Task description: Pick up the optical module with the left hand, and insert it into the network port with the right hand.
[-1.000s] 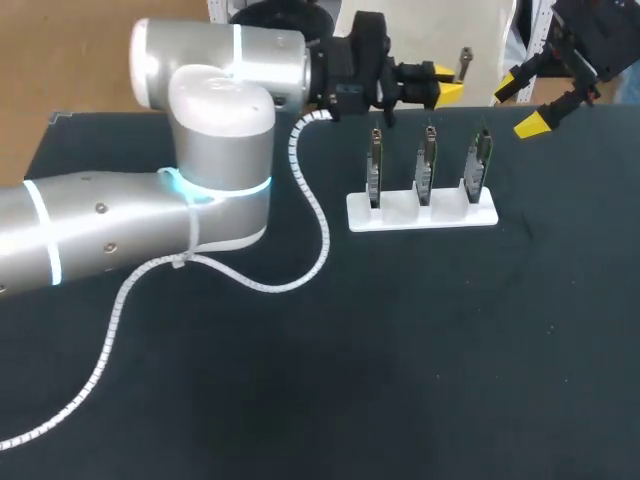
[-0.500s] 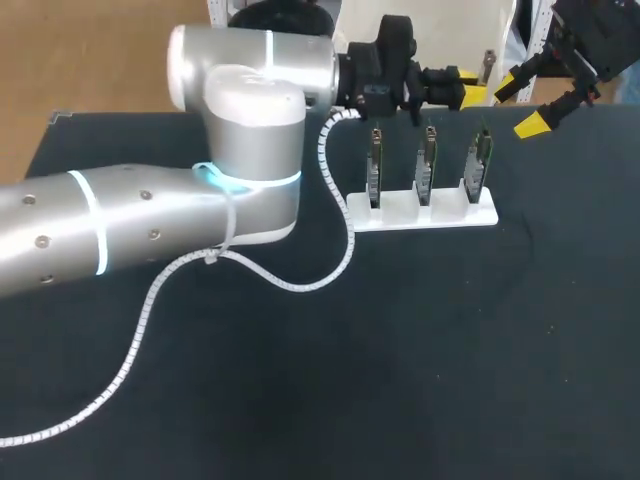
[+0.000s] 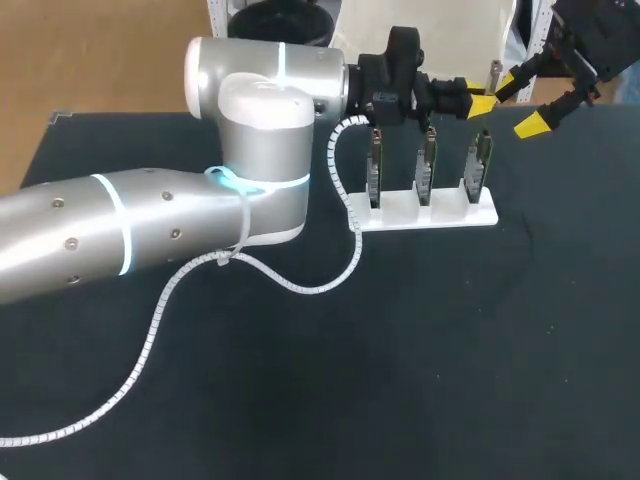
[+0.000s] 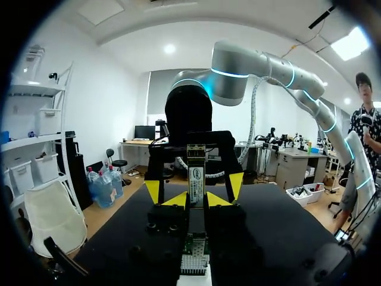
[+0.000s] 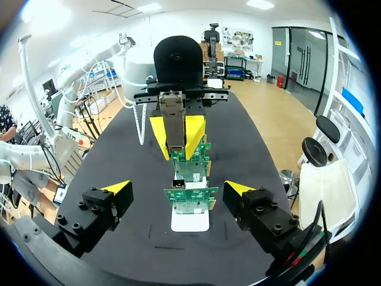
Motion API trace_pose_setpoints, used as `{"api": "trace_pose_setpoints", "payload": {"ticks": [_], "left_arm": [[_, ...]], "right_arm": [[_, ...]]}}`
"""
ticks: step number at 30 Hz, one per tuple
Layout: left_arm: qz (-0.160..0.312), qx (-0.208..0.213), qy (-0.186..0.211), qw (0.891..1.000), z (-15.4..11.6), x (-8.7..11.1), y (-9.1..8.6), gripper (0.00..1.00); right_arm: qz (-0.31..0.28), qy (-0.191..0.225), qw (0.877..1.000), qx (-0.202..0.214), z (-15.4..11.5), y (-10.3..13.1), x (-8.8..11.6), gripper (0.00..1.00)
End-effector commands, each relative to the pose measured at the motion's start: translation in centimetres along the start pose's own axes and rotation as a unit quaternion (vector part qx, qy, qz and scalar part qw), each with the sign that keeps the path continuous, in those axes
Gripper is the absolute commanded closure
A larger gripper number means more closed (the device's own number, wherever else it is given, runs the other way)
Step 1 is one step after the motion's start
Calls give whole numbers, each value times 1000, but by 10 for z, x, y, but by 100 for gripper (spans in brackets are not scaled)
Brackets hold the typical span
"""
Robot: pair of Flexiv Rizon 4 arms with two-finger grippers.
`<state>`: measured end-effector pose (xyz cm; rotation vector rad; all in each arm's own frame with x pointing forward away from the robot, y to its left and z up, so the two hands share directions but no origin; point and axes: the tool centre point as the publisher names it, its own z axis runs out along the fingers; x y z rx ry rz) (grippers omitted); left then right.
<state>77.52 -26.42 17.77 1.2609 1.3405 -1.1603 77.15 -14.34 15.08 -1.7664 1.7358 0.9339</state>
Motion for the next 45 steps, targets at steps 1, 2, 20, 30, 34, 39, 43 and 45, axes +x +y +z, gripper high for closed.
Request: {"api": "trace_pose_setpoints", "payload": {"ticks": [1,2,20,30,34,39,43,45], "left_arm": [[-2,5,-5,1000,3,3,5,100],[-3,4,-4,1000,3,3,4,100],[-10,-11,0,1000,8,3,-1,100],[-13,-28,-6,1000,10,2,0,100],[-16,-28,-5,999,11,4,0,100],[-16,-27,-6,1000,12,4,-1,100],[-18,-27,-8,999,10,5,1,100],[-19,-28,-7,999,9,6,1,100]], "right_arm": [[0,0,1000,1,0,1,0,0],[0,0,1000,1,0,1,0,0],[0,0,1000,1,0,1,0,0],[0,0,1000,1,0,1,0,0],[0,0,1000,1,0,1,0,0],[0,0,1000,1,0,1,0,0],[0,0,1000,1,0,1,0,0],[0,0,1000,1,0,1,0,0]]}}
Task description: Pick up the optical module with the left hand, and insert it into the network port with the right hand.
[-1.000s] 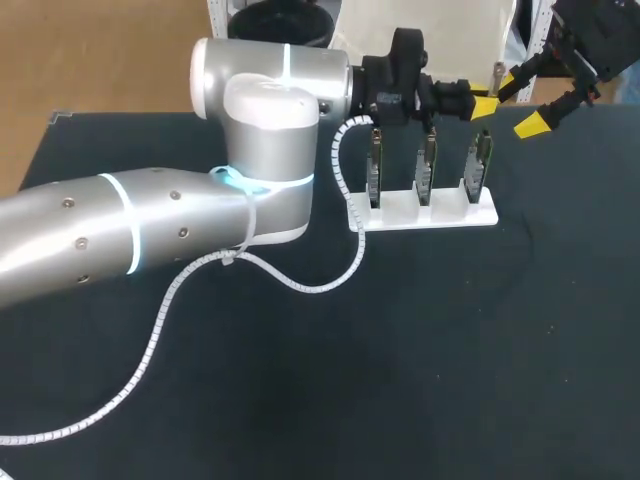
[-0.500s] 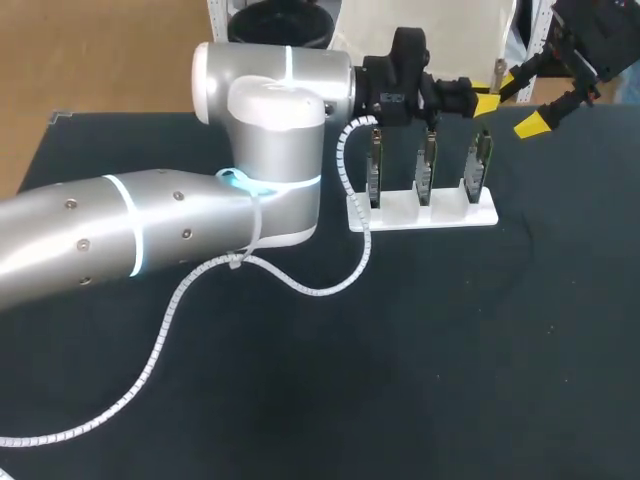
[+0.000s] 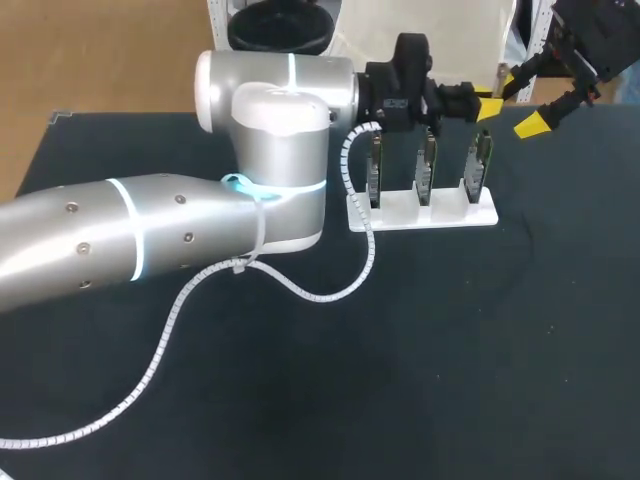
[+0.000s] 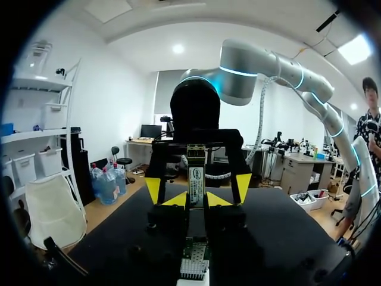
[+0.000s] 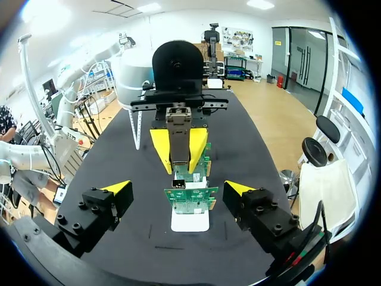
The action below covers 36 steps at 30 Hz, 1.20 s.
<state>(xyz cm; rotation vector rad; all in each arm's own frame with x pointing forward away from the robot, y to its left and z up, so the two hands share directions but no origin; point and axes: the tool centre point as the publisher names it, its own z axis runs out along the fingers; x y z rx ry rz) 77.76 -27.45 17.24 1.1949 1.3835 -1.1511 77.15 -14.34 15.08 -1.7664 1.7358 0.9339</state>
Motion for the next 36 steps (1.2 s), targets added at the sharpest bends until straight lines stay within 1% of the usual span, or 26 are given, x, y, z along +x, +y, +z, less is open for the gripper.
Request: {"api": "trace_pose_setpoints", "payload": {"ticks": [1,7,10,23,25,32,36], "left_arm": [[0,-2,-1,1000,-1,2,-1,100],[-1,2,1,1000,-2,4,0,100],[8,4,-5,1000,-4,2,0,100],[3,6,-5,1000,-5,3,3,100],[3,6,-5,1000,-5,3,3,100],[3,6,-5,1000,-5,3,3,100],[3,6,-5,1000,-5,3,3,100]], "right_arm": [[0,0,1000,1,0,1,0,0],[0,0,1000,1,0,1,0,0],[0,0,1000,1,0,1,0,0],[0,0,1000,1,0,1,0,0],[-1,-2,1000,9,-2,-2,-1,0],[-9,-4,1000,28,-14,-12,-9,0],[-20,-24,999,32,-25,-14,-21,0]]}}
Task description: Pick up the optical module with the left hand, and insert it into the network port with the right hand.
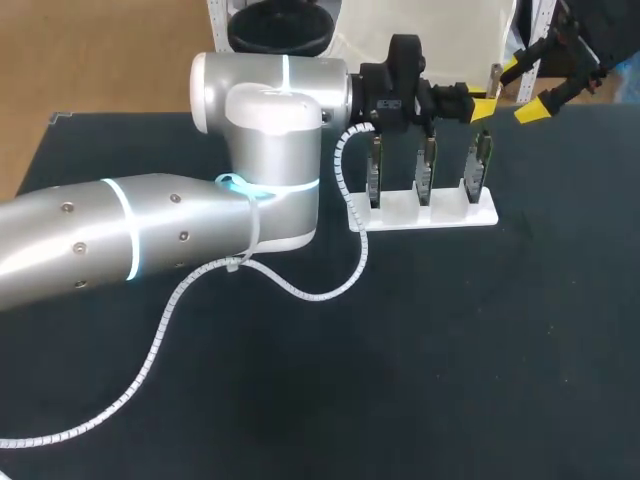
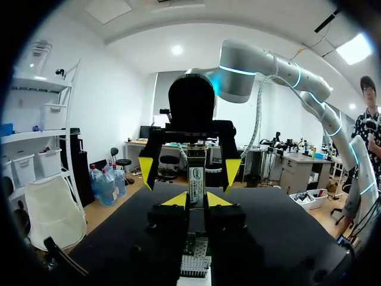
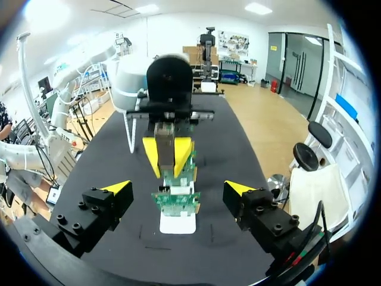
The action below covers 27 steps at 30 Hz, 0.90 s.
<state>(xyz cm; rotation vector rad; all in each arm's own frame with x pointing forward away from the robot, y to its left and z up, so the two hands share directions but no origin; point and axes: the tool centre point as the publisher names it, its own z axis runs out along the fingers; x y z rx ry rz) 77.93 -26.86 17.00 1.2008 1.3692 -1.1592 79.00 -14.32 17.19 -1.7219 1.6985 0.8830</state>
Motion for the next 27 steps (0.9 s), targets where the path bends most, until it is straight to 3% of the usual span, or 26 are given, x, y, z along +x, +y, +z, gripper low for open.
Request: {"api": "trace_pose_setpoints", "payload": {"ticks": [1,15,18,27], "left_arm": [[0,0,-1,1000,0,0,1,100],[0,0,-1,1000,0,0,1,100],[0,0,-1,1000,0,0,1,100],[0,0,-1,1000,0,0,1,100]], "right_arm": [[-11,-12,1000,2,-11,1,-8,0],[-52,-35,998,5,-18,5,-39,0],[-58,-14,998,10,-12,5,-42,0],[-57,-14,998,-1,-3,10,-48,0]]}}
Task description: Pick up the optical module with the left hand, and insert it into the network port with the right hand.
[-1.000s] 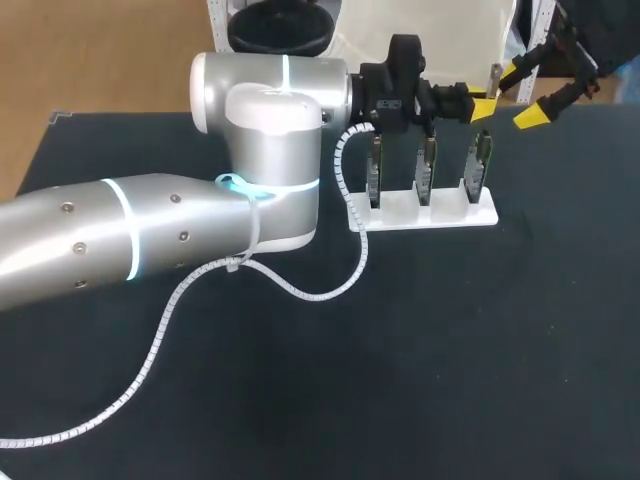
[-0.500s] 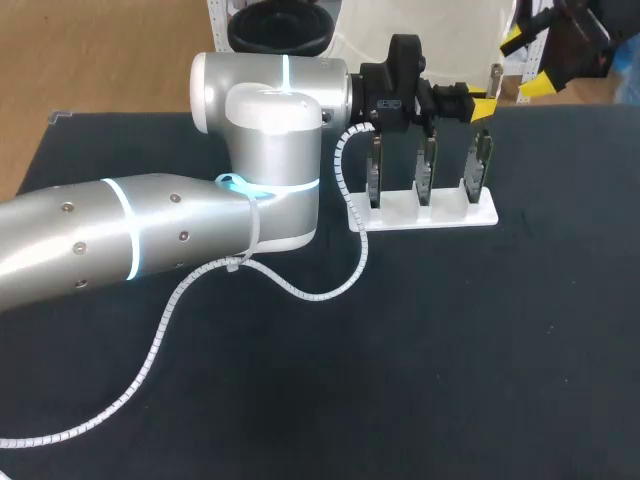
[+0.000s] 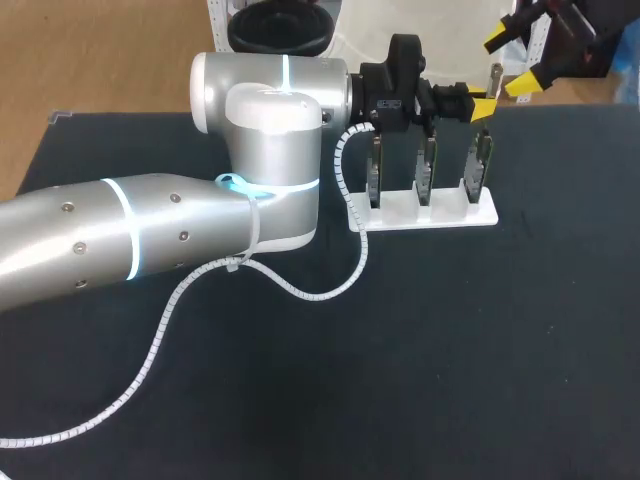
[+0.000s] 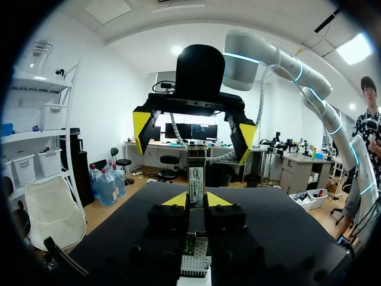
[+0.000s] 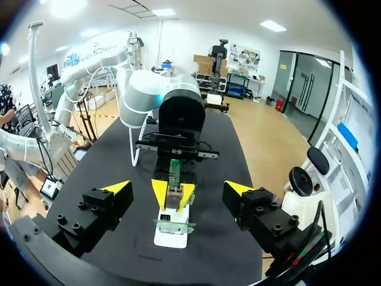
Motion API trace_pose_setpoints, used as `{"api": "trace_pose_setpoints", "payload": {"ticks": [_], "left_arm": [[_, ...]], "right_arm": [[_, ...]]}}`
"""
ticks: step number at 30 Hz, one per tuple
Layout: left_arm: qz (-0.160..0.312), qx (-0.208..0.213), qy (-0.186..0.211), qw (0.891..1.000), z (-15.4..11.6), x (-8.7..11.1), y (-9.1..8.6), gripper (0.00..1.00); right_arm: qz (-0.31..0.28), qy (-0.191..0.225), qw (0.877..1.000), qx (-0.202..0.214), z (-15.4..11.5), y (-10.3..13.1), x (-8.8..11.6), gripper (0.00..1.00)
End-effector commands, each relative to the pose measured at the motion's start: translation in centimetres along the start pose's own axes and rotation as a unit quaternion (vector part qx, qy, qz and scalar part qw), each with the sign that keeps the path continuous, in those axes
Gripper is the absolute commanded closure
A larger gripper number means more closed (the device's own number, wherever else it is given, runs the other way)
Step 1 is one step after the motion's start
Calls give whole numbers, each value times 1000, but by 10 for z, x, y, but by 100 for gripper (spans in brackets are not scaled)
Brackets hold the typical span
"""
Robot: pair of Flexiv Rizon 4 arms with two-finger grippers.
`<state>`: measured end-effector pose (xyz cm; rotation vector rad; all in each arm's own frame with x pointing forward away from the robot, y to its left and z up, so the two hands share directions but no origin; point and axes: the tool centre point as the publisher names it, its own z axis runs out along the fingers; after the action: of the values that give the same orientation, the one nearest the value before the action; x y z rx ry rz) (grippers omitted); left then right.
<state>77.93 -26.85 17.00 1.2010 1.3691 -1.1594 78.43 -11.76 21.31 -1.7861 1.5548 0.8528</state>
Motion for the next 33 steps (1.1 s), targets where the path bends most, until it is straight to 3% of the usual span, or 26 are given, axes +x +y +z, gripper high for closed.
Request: {"api": "trace_pose_setpoints", "payload": {"ticks": [1,30,31,32,33], "left_arm": [[0,0,-1,1000,0,0,1,100],[0,0,-1,1000,0,0,1,100],[0,0,-1,1000,0,0,1,100],[0,0,-1,1000,0,0,1,100],[0,0,-1,1000,0,0,1,100]], "right_arm": [[10,4,1000,1,4,3,0,0],[38,17,999,9,7,0,1,0],[39,17,999,10,6,0,2,51],[40,16,999,12,6,0,2,85],[41,18,999,15,6,-1,2,100]]}}
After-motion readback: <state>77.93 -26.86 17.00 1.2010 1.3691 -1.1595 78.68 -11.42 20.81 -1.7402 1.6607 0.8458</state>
